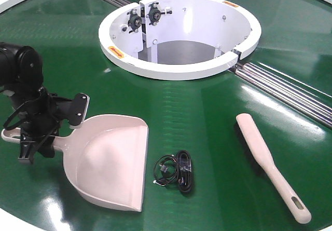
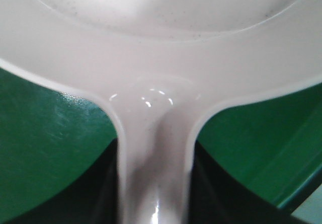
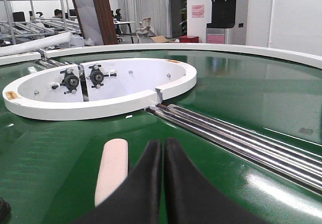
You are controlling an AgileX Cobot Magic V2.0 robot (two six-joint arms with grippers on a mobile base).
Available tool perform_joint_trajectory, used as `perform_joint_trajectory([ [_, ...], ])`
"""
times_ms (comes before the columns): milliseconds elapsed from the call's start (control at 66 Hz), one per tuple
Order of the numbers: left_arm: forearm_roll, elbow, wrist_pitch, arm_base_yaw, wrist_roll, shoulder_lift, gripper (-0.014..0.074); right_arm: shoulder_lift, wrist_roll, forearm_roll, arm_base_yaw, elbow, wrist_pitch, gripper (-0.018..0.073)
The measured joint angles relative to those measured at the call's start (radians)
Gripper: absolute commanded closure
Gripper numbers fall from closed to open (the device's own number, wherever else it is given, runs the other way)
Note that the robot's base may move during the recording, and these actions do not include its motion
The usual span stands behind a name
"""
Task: Clean and inspect green conveyor with broom and dustpan
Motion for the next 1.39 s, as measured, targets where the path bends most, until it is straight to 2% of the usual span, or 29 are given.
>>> perform_joint_trajectory([
  [1393,-0.010,0.000,0.002,-0.001,0.000,0.004,0.0603,0.000,0.000,0.000,0.000,0.000,0.000,0.0569],
])
